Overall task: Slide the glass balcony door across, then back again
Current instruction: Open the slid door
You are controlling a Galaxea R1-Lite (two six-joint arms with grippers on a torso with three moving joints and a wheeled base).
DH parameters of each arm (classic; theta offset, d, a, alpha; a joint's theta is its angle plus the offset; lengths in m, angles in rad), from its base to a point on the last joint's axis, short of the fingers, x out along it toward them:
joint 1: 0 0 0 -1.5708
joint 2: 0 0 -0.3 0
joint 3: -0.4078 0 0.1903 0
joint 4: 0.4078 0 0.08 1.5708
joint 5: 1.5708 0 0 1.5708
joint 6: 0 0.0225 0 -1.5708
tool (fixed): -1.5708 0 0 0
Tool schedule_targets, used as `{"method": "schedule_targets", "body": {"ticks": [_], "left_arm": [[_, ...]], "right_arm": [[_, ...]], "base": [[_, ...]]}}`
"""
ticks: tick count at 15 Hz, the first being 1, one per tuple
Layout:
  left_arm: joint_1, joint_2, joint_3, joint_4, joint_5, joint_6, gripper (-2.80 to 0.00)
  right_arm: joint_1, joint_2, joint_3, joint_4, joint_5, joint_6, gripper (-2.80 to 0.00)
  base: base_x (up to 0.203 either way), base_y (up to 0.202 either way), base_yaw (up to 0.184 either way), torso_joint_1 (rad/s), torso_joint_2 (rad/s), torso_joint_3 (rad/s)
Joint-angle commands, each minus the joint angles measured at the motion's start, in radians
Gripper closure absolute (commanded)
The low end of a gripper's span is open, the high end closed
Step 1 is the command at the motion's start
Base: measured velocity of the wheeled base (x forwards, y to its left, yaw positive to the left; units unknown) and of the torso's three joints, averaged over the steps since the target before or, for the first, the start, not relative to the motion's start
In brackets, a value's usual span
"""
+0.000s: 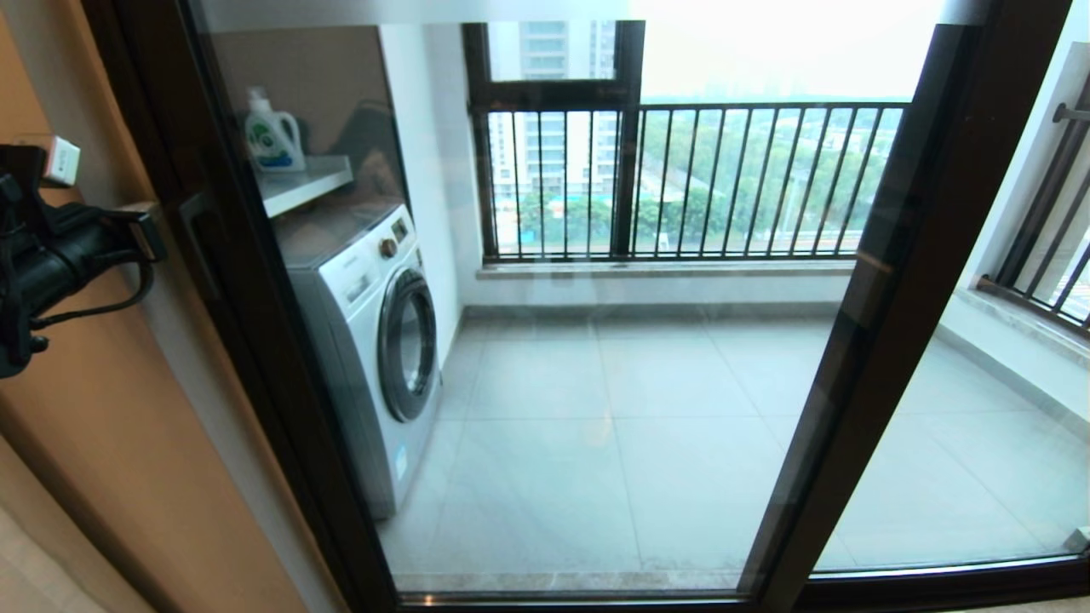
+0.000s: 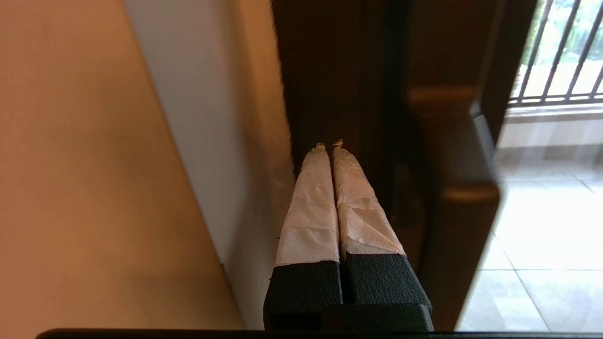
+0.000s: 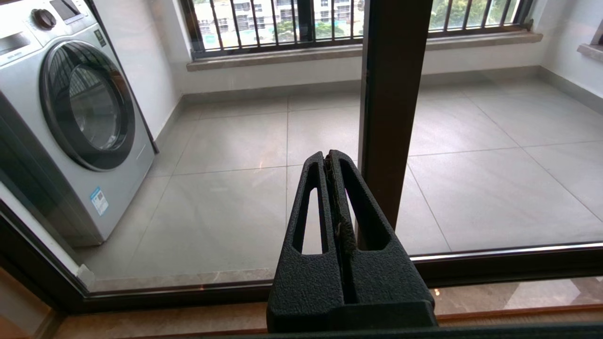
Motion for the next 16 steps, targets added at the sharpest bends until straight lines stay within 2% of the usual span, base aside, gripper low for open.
{"method": "schedule_targets", "body": {"ticks": [1, 8, 11, 16], "left_arm": [[0.000, 0.047, -0.010, -0.006, -0.002, 0.002, 0.00], [-0.058, 0.068, -0.041, -0.004, -0.001, 0.010, 0.00], [-0.100, 0.064, -0.042, -0.006, 0.030, 0.011, 0.00], [-0.143, 0.064, -0.030, -0.006, 0.042, 0.010, 0.00]], "right_arm": [[0.000, -0.002, 0.012, -0.001, 0.000, 0.000, 0.00], [0.000, -0.002, 0.012, -0.001, 0.000, 0.000, 0.00], [0.000, -0.002, 0.012, -0.001, 0.000, 0.000, 0.00], [0.000, -0.002, 0.012, -0.001, 0.000, 0.000, 0.00]], "base": [[0.000, 0.000, 0.000, 0.000, 0.00, 0.000], [0.000, 0.000, 0.000, 0.000, 0.00, 0.000], [0.000, 0.000, 0.000, 0.000, 0.00, 0.000], [0.000, 0.000, 0.000, 0.000, 0.00, 0.000]]}}
